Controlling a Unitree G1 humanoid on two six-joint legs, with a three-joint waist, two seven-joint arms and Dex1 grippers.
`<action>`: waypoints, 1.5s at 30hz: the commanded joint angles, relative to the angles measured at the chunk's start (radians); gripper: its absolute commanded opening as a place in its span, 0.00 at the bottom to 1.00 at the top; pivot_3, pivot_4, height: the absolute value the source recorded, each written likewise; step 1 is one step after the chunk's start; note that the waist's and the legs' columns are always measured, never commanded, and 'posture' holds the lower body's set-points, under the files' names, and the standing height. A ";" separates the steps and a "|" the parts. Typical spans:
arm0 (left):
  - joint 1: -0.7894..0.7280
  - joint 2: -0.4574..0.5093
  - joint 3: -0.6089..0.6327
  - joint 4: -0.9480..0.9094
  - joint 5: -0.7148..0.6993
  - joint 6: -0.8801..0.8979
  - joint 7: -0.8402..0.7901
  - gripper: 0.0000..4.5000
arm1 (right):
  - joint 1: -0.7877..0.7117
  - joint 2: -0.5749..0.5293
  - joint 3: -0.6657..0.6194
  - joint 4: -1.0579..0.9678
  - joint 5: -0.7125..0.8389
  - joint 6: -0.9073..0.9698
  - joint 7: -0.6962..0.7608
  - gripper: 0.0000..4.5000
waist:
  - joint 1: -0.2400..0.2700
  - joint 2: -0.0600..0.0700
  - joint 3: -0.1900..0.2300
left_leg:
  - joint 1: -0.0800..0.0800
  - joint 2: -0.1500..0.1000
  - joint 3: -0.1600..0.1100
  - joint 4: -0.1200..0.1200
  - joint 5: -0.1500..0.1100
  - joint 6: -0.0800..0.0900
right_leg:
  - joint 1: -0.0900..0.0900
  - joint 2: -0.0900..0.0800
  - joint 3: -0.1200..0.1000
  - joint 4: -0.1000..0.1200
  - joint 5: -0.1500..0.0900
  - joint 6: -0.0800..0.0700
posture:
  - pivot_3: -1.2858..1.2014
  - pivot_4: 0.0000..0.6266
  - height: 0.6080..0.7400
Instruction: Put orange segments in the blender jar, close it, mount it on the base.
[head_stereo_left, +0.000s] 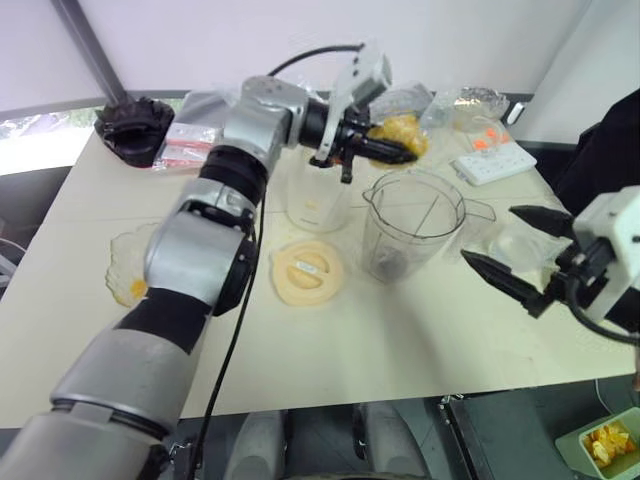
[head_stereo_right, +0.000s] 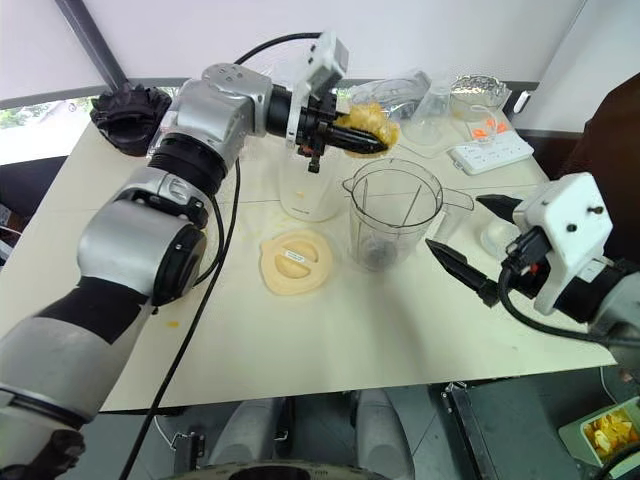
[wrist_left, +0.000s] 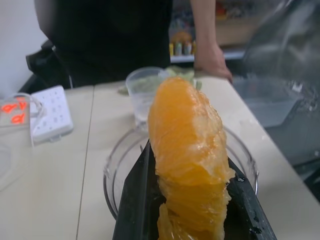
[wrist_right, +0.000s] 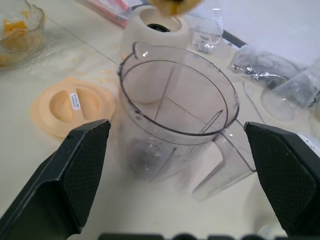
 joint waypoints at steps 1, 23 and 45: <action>-0.017 -0.020 0.015 0.020 0.018 -0.050 0.016 0.14 | 0.030 0.011 -0.048 -0.060 0.114 -0.002 -0.083 1.00 | 0.001 0.000 0.000 | 0.000 0.000 0.000 0.001 0.000 0.000 | 0.000 0.000 0.000 0.000 0.000 0.000 | 0.52 0.24 1.00; 0.030 -0.136 0.027 0.094 0.101 -0.167 0.140 0.82 | 0.361 -0.200 -0.110 -0.079 0.514 -0.311 -0.492 1.00 | 0.001 -0.001 0.001 | -0.002 0.000 0.000 0.001 0.000 0.000 | 0.000 0.000 0.000 -0.001 0.000 0.000 | 0.52 0.24 1.00; 0.269 0.189 0.148 -0.428 -0.049 0.087 0.041 0.98 | 0.628 0.037 -0.012 0.017 0.048 -0.429 -0.432 1.00 | 0.001 0.000 0.000 | 0.004 0.003 -0.001 0.001 -0.001 0.001 | 0.006 0.000 0.000 -0.002 0.000 -0.001 | 0.52 0.24 1.00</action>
